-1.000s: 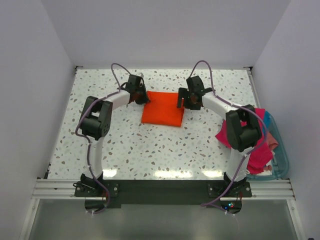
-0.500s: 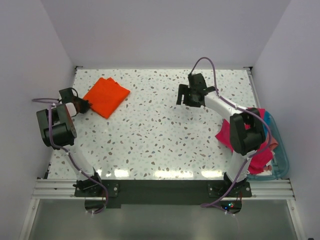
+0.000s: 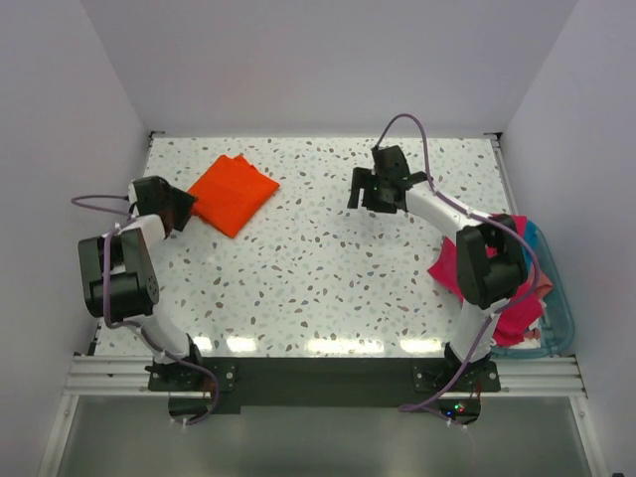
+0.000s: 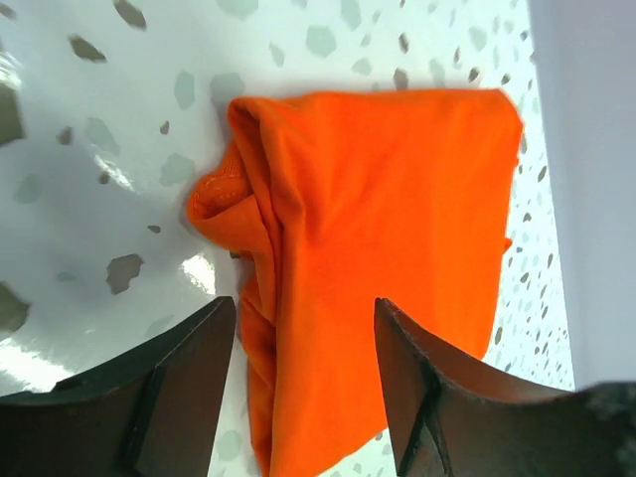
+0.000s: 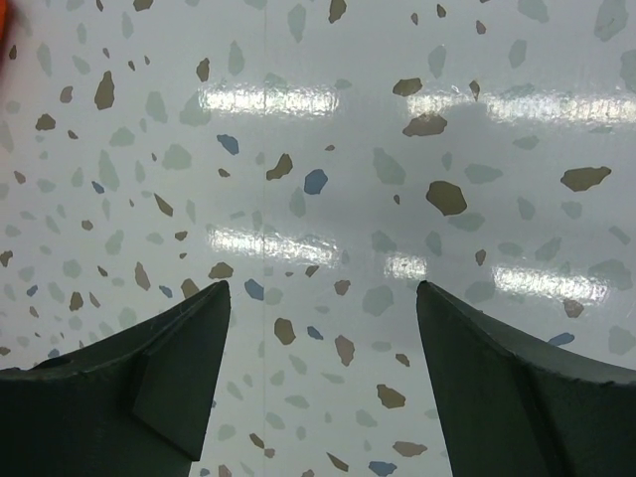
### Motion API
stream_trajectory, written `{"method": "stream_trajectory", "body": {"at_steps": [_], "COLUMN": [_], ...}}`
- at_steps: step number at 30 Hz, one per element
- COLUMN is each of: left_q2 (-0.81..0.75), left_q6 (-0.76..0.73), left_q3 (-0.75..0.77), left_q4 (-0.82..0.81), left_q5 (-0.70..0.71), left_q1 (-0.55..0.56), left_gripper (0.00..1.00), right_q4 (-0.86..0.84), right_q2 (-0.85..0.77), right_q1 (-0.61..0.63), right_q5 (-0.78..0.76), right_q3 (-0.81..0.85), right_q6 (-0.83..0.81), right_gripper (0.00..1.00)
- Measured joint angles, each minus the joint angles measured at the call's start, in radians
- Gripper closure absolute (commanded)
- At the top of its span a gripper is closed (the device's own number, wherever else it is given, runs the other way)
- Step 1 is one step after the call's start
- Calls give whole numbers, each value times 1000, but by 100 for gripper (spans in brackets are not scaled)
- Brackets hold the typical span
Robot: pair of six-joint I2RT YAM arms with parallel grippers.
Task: Fold and stack the t-shirts
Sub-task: Neatly place the folded tshirt to the corner
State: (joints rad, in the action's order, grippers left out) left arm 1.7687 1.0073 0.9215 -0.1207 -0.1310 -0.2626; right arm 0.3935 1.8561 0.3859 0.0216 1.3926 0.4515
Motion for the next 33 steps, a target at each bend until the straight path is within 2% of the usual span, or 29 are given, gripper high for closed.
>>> {"method": "stream_trajectory", "body": {"at_steps": [5,8,11,16,19,25,33], "left_q2": [-187,-270,-282,-103,28,206,274], "left_q6": [-83,-177,-313,-573,-692,-840,-897], "left_q3": [6,48,128,385,478,512,545], "left_q4": [129,194,218,290,361,517,580], "left_q5": [171,281,330,350,336,337,385], "left_q1": [19,63,133,293,366,462,506], "left_gripper": [23,21,21,20,18,17,17], "right_q4": [1,3,3,9,10,12,10], "right_q2": [0,-7,-25,-46,-46,-46,-54], "right_q1": [6,6,6,7,7,7,7], "right_q5": [1,1,1,1,1,1,1], "right_q3": [0,0,0,20,31,31,31], "right_q6": [0,-1,-2,-9,-15,-27,-27], "right_gripper": [21,21,20,20,20,20,20]}}
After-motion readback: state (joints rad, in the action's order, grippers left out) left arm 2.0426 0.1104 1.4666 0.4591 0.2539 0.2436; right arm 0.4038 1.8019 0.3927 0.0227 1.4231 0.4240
